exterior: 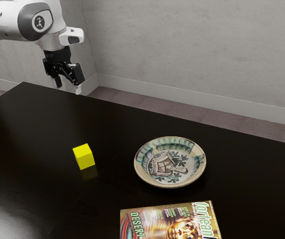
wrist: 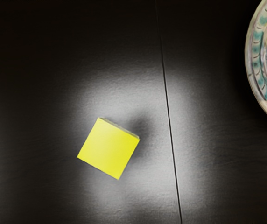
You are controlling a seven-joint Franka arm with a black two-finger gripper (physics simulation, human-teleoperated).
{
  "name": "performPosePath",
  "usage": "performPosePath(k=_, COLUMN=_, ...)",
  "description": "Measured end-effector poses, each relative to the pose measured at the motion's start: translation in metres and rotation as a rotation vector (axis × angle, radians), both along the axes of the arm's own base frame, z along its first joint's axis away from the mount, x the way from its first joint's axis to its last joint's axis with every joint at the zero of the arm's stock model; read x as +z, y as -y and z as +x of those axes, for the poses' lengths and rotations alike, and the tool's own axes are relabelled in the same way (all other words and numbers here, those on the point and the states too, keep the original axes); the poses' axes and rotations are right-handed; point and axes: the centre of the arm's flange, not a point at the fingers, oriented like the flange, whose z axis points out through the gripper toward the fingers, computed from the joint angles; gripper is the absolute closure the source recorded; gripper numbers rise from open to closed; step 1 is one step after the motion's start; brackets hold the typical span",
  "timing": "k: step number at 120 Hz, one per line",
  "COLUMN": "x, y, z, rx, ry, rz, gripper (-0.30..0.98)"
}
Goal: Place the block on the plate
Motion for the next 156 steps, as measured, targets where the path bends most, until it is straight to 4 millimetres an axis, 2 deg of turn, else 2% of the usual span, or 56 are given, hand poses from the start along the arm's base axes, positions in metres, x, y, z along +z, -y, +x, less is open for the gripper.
performPosePath(k=12, x=-0.007, y=-0.001, z=0.000, rx=-0.016, ry=-0.010, rz=0.001, gripper=0.00)
performPosePath(k=16, x=-0.020, y=-0.002, z=-0.001, rx=-0.019, ry=-0.030, rz=0.000, gripper=0.00)
performPosePath(k=33, x=-0.100, y=-0.013, z=-0.011, rx=0.021, ry=-0.123, rz=-0.009, gripper=0.00)
performPosePath(k=39, x=-0.120, y=-0.020, z=-0.010, rx=0.056, ry=-0.134, rz=-0.007, gripper=0.00)
performPosePath(k=49, x=-0.144, y=-0.032, z=-0.005, rx=0.134, ry=-0.132, rz=0.008, gripper=0.00)
performPosePath(k=56, x=-0.154, y=-0.032, z=0.000, rx=0.191, ry=-0.125, rz=0.019, gripper=0.00)
performPosePath(k=89, x=-0.229, y=-0.052, z=0.028, rx=0.519, ry=-0.073, rz=0.017, gripper=0.00)
performPosePath(k=99, x=-0.243, y=-0.056, z=0.034, rx=0.606, ry=-0.039, rz=0.007, gripper=0.00)
performPosePath(k=114, x=-0.247, y=-0.048, z=0.040, rx=0.695, ry=0.004, rz=-0.009, gripper=0.00)
performPosePath(k=133, x=-0.263, y=-0.050, z=0.029, rx=0.805, ry=-0.009, rz=-0.014, gripper=0.00)
performPosePath(k=156, x=-0.276, y=-0.053, z=0.027, rx=0.904, ry=-0.021, rz=-0.010, gripper=0.00)
